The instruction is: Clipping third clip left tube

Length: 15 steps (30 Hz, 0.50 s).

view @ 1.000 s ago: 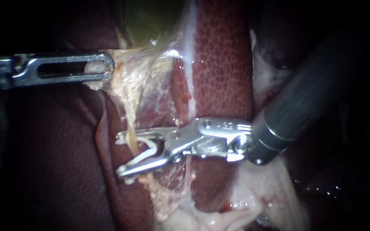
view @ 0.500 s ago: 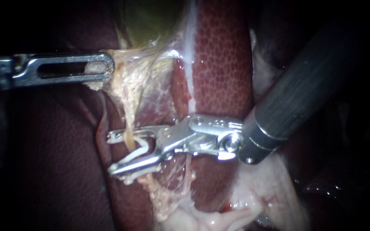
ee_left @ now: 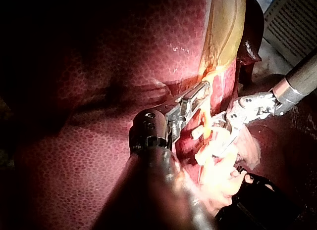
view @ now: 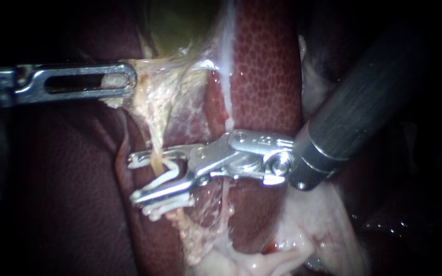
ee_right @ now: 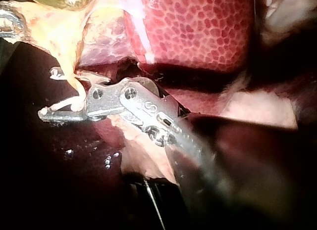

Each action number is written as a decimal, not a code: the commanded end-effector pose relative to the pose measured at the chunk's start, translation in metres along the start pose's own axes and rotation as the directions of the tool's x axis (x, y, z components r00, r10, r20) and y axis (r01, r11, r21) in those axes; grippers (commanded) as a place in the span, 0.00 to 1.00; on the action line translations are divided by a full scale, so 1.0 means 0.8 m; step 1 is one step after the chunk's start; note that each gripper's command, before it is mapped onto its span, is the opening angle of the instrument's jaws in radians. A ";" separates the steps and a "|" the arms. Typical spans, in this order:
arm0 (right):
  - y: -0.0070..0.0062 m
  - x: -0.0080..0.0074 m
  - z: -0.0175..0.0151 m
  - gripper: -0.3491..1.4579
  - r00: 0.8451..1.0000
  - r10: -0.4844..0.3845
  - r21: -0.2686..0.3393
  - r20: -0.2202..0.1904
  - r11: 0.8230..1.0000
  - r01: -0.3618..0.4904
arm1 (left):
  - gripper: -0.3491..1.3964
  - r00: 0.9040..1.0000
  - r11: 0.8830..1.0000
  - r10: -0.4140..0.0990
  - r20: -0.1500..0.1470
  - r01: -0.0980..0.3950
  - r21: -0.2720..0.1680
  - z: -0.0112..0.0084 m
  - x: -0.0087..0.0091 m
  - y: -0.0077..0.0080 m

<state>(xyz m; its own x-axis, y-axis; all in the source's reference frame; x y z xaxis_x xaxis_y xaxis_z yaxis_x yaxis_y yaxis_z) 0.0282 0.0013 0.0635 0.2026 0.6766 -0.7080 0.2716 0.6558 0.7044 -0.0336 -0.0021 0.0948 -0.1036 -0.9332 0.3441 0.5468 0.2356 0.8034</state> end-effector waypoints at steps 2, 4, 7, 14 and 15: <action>0.0001 -0.0003 -0.0002 0.28 1.000 -0.001 0.001 -0.003 1.000 0.001 | 0.12 1.000 1.000 0.001 -0.001 -0.001 0.001 0.0000 0.0000 0.0000; 0.0002 -0.0004 -0.0003 0.26 1.000 -0.002 0.001 -0.003 1.000 0.002 | 0.12 1.000 1.000 0.001 -0.001 -0.001 0.000 0.0000 0.0000 0.0000; -0.0001 -0.0005 -0.0005 0.15 1.000 -0.002 0.004 -0.002 1.000 0.002 | 0.12 1.000 1.000 0.001 -0.001 -0.001 0.000 0.0000 0.0000 0.0000; -0.0004 -0.0004 -0.0007 0.00 1.000 -0.002 0.021 0.026 1.000 0.002 | 0.12 1.000 1.000 0.001 0.000 -0.001 0.000 0.0000 0.0000 0.0000; -0.0004 -0.0004 -0.0006 0.00 1.000 -0.002 0.021 0.029 1.000 0.002 | 0.12 1.000 1.000 0.001 0.000 -0.001 0.000 0.0000 0.0000 0.0000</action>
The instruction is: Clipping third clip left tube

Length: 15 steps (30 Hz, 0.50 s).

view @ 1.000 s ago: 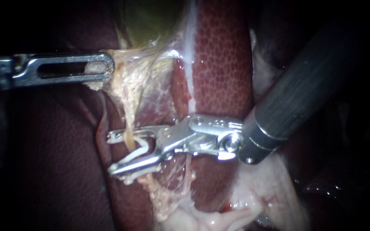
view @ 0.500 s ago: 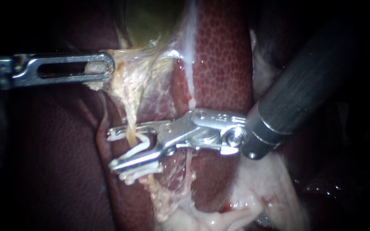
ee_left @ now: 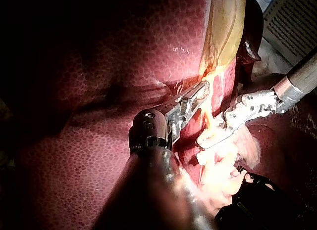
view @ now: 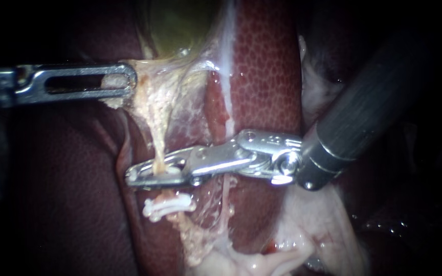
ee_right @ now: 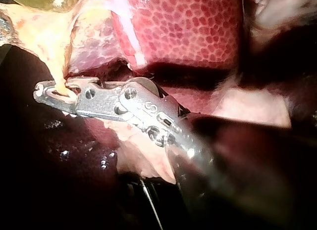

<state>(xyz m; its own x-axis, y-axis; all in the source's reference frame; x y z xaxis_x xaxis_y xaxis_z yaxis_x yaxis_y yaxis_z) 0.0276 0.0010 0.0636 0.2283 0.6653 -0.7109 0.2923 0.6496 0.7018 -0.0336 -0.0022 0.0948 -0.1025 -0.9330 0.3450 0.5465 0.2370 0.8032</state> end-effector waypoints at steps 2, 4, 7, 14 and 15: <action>0.0000 0.0000 0.0001 0.00 1.000 0.001 -0.001 0.010 1.000 -0.001 | 0.12 1.000 1.000 0.000 0.000 0.000 0.000 0.0000 0.0000 0.0000; 0.0000 0.0000 0.0000 0.00 1.000 0.001 -0.001 0.010 1.000 -0.001 | 0.12 1.000 1.000 0.000 0.000 0.000 0.000 0.0000 0.0000 0.0000; 0.0000 0.0000 0.0000 0.00 1.000 0.001 0.000 0.010 1.000 -0.001 | 0.12 1.000 1.000 0.000 0.000 0.000 0.000 0.0000 0.0000 0.0000; 0.0000 0.0000 0.0001 0.00 1.000 0.006 0.002 0.010 1.000 -0.006 | 0.12 1.000 1.000 0.000 0.000 0.000 0.000 0.0000 0.0000 0.0000; 0.0001 0.0000 0.0000 0.00 1.000 0.006 0.002 0.010 1.000 -0.006 | 0.12 1.000 1.000 0.000 0.000 0.000 0.000 0.0000 0.0000 0.0000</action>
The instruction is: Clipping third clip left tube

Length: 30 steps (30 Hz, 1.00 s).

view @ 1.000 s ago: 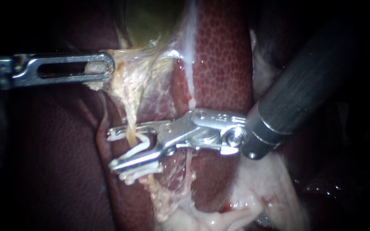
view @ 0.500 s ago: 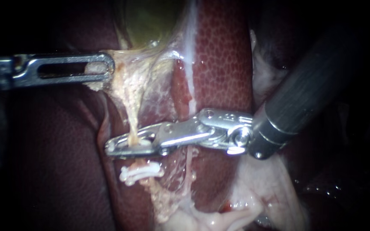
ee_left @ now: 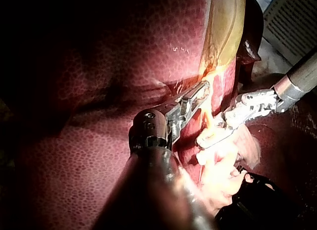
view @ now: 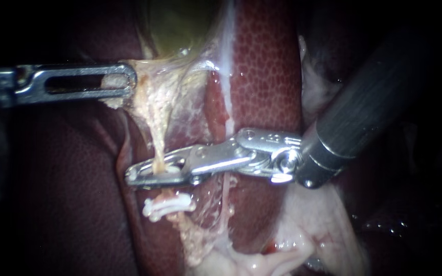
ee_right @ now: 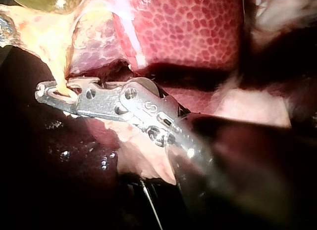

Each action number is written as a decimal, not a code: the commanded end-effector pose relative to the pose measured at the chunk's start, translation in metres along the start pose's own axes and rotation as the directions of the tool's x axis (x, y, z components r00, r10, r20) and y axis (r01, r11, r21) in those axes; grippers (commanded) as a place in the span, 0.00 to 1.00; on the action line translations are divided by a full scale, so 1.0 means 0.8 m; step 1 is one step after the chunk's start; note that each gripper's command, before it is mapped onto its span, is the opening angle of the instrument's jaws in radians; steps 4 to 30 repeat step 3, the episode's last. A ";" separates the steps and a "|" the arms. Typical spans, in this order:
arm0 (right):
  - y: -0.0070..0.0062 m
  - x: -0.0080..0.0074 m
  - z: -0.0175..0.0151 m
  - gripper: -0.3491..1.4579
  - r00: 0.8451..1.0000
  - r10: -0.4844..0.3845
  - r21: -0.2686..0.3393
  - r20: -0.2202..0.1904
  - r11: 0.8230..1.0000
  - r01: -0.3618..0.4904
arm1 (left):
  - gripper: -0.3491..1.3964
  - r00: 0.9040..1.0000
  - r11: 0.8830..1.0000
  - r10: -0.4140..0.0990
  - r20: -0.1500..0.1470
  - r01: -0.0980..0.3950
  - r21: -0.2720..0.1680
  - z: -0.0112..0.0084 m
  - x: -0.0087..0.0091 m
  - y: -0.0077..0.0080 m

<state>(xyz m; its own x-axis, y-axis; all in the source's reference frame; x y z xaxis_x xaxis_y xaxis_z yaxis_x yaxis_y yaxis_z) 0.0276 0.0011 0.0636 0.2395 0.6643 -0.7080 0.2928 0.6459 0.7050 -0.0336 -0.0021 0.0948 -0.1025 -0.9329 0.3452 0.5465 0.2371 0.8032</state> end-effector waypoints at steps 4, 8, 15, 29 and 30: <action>0.0000 -0.0001 0.0000 0.00 1.000 0.001 0.002 0.000 1.000 -0.001 | 0.12 1.000 1.000 0.000 0.000 0.000 0.000 0.0000 0.0000 0.0000; 0.0000 -0.0001 0.0000 0.00 1.000 0.001 0.002 0.000 1.000 -0.001 | 0.12 1.000 1.000 0.000 0.000 0.000 0.000 0.0000 0.0000 0.0000; 0.0000 -0.0001 0.0000 0.00 1.000 0.001 0.002 0.000 1.000 -0.001 | 0.12 1.000 1.000 0.000 0.000 0.000 0.000 0.0000 0.0000 0.0000; 0.0000 -0.0001 0.0000 0.00 1.000 0.001 0.002 0.000 1.000 -0.001 | 0.12 1.000 1.000 0.000 0.000 0.000 0.000 0.0000 0.0000 0.0000; 0.0000 -0.0001 0.0000 0.00 1.000 0.001 0.002 0.000 1.000 -0.001 | 0.12 1.000 1.000 0.000 0.000 0.000 0.000 0.0000 0.0000 0.0000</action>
